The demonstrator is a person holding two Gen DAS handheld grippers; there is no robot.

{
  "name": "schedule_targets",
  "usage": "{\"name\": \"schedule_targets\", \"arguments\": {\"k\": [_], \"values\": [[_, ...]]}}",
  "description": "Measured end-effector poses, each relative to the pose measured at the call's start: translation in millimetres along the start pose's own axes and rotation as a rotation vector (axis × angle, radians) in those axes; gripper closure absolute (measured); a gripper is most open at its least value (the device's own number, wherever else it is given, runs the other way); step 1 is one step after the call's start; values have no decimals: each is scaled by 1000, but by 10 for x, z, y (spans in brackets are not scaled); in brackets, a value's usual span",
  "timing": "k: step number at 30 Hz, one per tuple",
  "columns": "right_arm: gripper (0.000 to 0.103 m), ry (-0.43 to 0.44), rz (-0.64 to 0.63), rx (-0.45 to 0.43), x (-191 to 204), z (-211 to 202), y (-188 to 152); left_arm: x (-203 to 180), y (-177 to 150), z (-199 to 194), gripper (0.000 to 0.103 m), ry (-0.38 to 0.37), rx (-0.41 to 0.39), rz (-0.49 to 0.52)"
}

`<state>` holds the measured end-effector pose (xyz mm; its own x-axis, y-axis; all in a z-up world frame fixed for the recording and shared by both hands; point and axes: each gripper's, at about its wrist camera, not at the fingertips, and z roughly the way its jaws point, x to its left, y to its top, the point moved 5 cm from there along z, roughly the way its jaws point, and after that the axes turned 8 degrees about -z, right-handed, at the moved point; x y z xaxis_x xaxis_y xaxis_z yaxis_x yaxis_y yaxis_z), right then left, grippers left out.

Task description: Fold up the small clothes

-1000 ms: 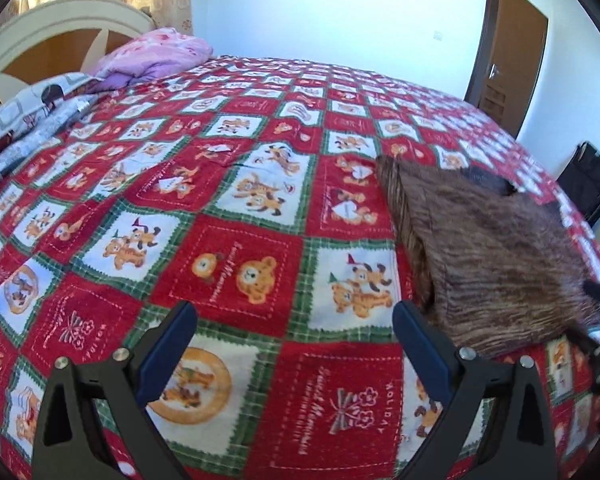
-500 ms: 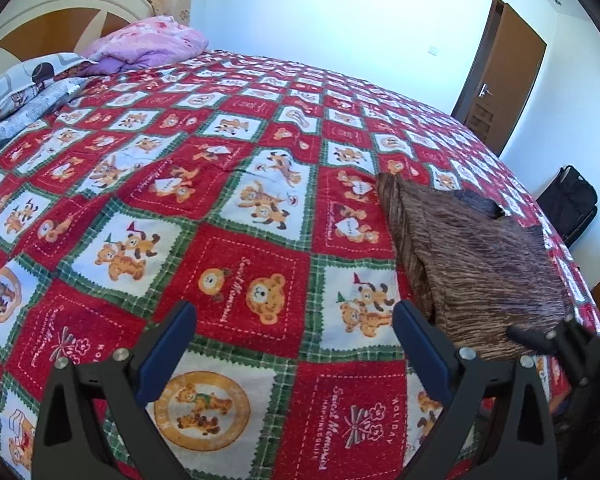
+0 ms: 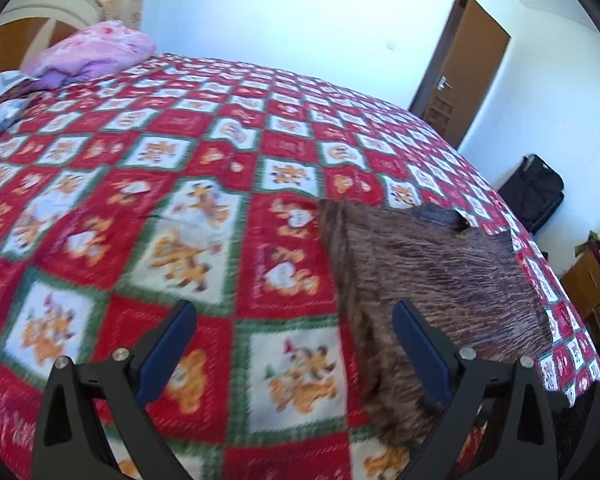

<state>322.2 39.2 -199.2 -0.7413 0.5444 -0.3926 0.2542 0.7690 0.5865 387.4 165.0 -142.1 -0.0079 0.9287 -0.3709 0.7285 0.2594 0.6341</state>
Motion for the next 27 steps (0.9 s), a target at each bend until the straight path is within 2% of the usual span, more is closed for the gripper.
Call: {"name": "schedule_targets", "arguments": {"k": [7,12,20,23,25,27], "values": [[93,9,22,-5,-27,-19,-16,-284,125,359,3,-8,5,80],[94,8,20,-6,-11,-25,-22,-389,231,607,3,-75,26,52],[94,20,26,-10,-7,-25,-32,-478,327,992,6,-91,72,27],[94,24,28,-13,-9,-29,-32,-512,335,1096,18,-103,100,16],[94,28,32,-15,-13,-45,-36,-501,306,1197,37,-92,131,2],[95,26,29,-16,-26,-90,-53,-459,305,1219,52,-75,123,-5]]}}
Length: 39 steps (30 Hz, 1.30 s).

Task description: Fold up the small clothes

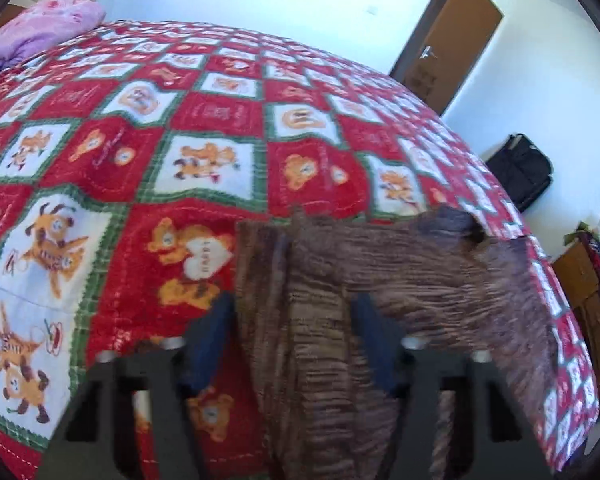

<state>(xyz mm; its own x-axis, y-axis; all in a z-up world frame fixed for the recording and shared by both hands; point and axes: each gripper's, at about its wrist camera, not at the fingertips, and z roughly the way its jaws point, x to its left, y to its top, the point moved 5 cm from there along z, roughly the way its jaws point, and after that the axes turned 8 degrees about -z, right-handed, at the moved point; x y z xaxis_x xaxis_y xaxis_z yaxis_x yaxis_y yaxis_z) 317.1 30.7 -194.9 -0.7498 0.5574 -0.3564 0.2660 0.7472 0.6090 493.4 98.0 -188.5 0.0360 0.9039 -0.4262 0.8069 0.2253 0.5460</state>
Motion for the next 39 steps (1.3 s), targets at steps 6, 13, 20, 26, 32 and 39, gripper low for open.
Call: {"name": "schedule_targets", "arguments": {"k": [6,13,20,26,32,39], "values": [[97,-11,0,-13,-70,-107,-41,-30,60,-80,92,-70,-6,-27],[97,-54,67,-60,-334,-368,-164,-117,163,-153,93,-99,-18,-68],[98,-85,139,-116,-624,-675,-208,-374,269,-264,93,-161,-47,-63],[98,-99,203,-131,-846,-793,-257,-701,336,-299,94,-193,-58,-26],[98,-119,263,-137,-1052,-927,-430,-1043,357,-279,95,-235,-67,-8],[98,-134,355,-151,-1319,-1076,-609,-1431,367,-282,95,-271,-71,25]]}}
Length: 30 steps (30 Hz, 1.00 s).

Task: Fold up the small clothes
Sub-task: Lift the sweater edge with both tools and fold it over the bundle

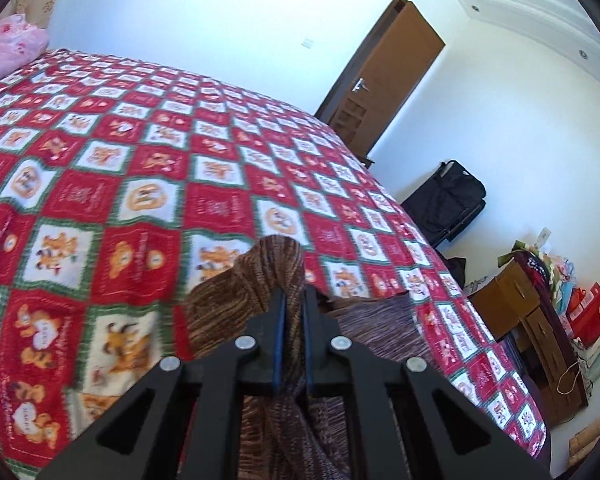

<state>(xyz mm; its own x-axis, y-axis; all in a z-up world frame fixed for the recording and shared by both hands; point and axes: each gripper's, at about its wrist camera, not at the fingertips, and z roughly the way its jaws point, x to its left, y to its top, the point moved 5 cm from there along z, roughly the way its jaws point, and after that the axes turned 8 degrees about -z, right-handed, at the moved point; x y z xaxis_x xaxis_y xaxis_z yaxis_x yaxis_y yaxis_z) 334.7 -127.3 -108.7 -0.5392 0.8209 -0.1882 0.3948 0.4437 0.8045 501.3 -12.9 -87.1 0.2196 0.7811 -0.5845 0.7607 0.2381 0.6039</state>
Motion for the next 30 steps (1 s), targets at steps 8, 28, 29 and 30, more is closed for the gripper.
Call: {"name": "schedule_targets", "arguments": {"k": [8,28,29,30], "values": [[98,-44,75,-7,-409,-221,-143,-386,30,162,95,-25,-4,31],[99,-118,301,106,-1236,-556,-982,-1444,-396,924,97,-108,108,178],[99,-114,311,116,-1252,-552,-1034,-1452,-438,958,97,-109,125,174],[99,-110,320,131,-1262,-534,-1093,-1442,-464,995,97,-84,140,181]]}}
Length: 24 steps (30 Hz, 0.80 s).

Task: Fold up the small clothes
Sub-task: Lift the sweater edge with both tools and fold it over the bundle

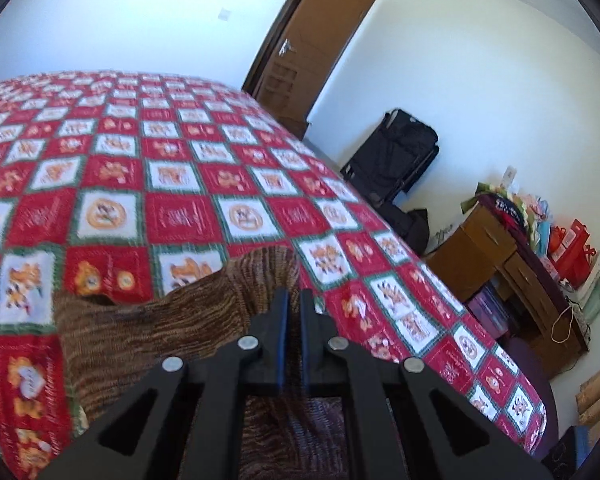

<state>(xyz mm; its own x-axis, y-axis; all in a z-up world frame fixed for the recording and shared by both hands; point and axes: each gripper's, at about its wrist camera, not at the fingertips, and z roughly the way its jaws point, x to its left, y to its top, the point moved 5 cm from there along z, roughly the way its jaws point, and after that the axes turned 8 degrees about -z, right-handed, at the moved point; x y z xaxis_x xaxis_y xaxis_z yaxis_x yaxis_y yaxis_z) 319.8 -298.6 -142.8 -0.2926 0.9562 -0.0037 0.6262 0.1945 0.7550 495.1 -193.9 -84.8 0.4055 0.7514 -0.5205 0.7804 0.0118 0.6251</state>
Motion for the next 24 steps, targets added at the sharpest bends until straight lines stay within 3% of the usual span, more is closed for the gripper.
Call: {"name": "schedule_targets", "arguments": {"k": [5,9,14,19,24], "values": [[99,26,6,32,-1,90,-146,106,-13,36,91,159,54,48],[99,45,28,34,-21,125,-206,92,-75,64,40,270,81,128],[99,57,82,9,-180,82,-175,-3,-152,176,39,327,68,206],[100,24,117,-39,-451,-119,-28,-75,-162,128,39,309,33,188],[99,113,165,114,-559,158,-284,44,-358,189,38,410,68,241]]}}
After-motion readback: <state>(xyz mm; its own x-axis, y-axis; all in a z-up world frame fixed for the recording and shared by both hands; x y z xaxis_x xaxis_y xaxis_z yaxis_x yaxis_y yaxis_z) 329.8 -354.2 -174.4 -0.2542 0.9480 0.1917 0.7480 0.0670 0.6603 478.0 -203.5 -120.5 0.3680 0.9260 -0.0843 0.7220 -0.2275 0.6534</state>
